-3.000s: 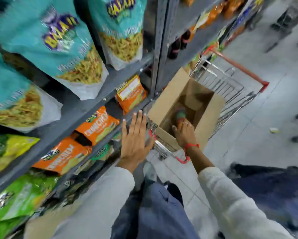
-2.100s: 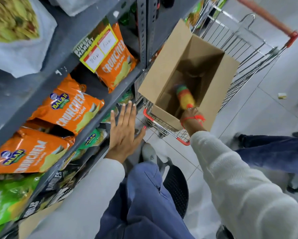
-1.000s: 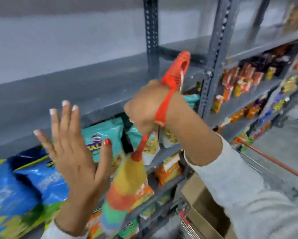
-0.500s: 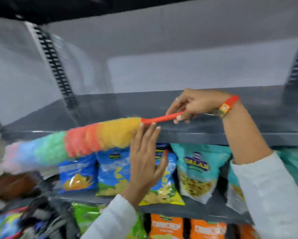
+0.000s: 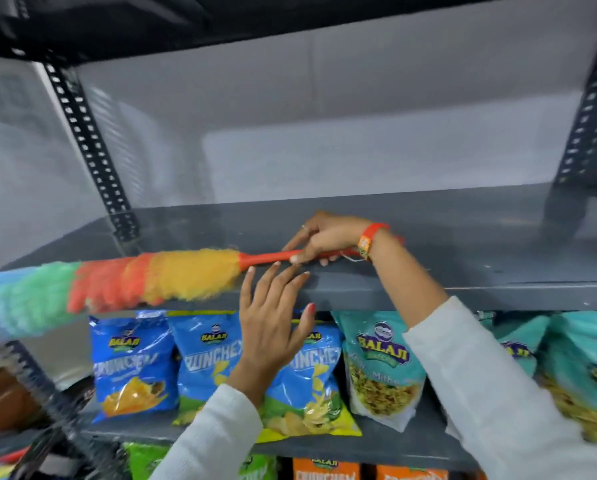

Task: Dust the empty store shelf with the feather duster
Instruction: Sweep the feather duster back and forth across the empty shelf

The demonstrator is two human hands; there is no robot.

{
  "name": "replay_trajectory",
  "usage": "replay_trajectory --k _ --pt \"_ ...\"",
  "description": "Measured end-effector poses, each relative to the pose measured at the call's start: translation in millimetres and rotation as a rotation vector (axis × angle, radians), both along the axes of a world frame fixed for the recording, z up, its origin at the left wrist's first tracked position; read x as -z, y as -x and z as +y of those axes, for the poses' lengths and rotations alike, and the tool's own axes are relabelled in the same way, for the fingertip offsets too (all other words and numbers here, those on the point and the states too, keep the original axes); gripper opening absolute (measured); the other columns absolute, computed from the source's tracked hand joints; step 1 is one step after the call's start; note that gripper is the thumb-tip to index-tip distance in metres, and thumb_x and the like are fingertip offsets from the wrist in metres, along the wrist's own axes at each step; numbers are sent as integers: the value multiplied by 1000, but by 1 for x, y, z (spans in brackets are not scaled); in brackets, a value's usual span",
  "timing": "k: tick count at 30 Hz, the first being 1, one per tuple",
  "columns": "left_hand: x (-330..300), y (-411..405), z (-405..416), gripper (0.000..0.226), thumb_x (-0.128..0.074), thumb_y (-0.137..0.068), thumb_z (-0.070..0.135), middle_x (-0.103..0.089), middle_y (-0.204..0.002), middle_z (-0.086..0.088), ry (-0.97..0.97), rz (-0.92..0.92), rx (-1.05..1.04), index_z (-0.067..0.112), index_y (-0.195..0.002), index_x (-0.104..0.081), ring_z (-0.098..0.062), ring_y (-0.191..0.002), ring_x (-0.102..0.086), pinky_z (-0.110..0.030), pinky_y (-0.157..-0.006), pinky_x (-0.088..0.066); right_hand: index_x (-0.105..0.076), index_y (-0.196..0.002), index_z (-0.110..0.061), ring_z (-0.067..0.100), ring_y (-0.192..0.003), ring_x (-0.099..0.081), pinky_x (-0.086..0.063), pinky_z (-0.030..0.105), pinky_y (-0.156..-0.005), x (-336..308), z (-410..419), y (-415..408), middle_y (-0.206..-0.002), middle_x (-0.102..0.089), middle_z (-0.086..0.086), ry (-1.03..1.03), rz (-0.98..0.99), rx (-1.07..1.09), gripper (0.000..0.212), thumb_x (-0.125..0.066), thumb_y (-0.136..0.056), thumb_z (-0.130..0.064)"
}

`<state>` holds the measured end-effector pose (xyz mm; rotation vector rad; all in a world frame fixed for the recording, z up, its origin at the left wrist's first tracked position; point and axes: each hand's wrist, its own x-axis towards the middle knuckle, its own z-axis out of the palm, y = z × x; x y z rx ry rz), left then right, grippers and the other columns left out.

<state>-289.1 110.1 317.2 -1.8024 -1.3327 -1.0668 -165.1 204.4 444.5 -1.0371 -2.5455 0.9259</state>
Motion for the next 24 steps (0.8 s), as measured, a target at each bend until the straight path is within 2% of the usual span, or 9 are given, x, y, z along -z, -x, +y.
replay_trajectory --k 3,8,10,12,15,17,20,22,24 --pt "0 1 10 47 -34 -98 41 -67 -114 -7 -79 2 -21 10 -110 -67 -25 -115 -53 -49 -108 -29 -75 -106 -16 6 -37 -39 -29 14 -36 3 4 3 -34 -54 -14 -21 28 48 28 -73 -81 -28" --pt "3 0 17 46 -33 -99 42 -69 -110 -3 -173 3 -40 13 -106 -69 -22 -109 -56 -45 -100 -34 -76 -101 -16 10 -40 -38 -29 18 -41 -1 13 -4 -44 -52 -10 -6 -4 87 25 -71 -82 -31" --pt "5 1 19 42 -34 -99 42 -70 -109 -1 -204 5 -46 16 -105 -67 -20 -107 -57 -43 -98 -35 -74 -83 -19 8 -36 -37 -28 17 -39 -8 22 -11 -32 -48 -11 -7 -67 137 13 -70 -83 -31" --pt "5 0 20 37 -35 -99 42 -70 -107 2 -225 6 -40 19 -104 -64 -19 -102 -58 -40 -95 -37 -63 -66 -19 11 -38 -39 -31 18 -40 -15 35 -21 -29 -47 -9 -15 -131 197 23 -69 -83 -33" --pt "5 0 23 34 -35 -99 42 -71 -104 5 -250 8 -50 22 -104 -62 -17 -98 -59 -37 -90 -37 -54 -55 -14 17 -43 -43 -35 20 -47 -19 53 -21 -44 -50 1 -46 -127 341 36 -69 -81 -33" --pt "5 0 23 33 -35 -99 43 -71 -103 5 -262 2 -56 23 -104 -61 -16 -97 -59 -36 -88 -38 -57 -64 -12 22 -55 -54 -36 22 -52 -18 60 -12 -57 -56 4 -144 -108 448 30 -68 -81 -35" --pt "4 -1 23 32 -35 -99 43 -71 -104 6 -248 -1 -48 24 -105 -60 -16 -96 -61 -36 -87 -39 -63 -103 -11 30 -90 -62 -41 28 -69 -16 67 -1 -95 -66 8 -286 -82 557 42 -67 -79 -46" --pt "3 0 22 31 -37 -98 43 -70 -105 6 -227 -12 -36 24 -105 -60 -17 -95 -62 -36 -86 -39 -67 -103 -13 26 -82 -60 -41 28 -67 -18 67 -1 -93 -67 7 -258 -40 530 42 -66 -78 -47" --pt "3 -1 20 29 -39 -97 42 -70 -106 6 -206 -26 -23 23 -105 -60 -18 -96 -62 -37 -87 -39 -70 -84 -14 20 -60 -54 -37 23 -55 -22 65 -9 -70 -63 2 -194 35 462 30 -67 -78 -44"
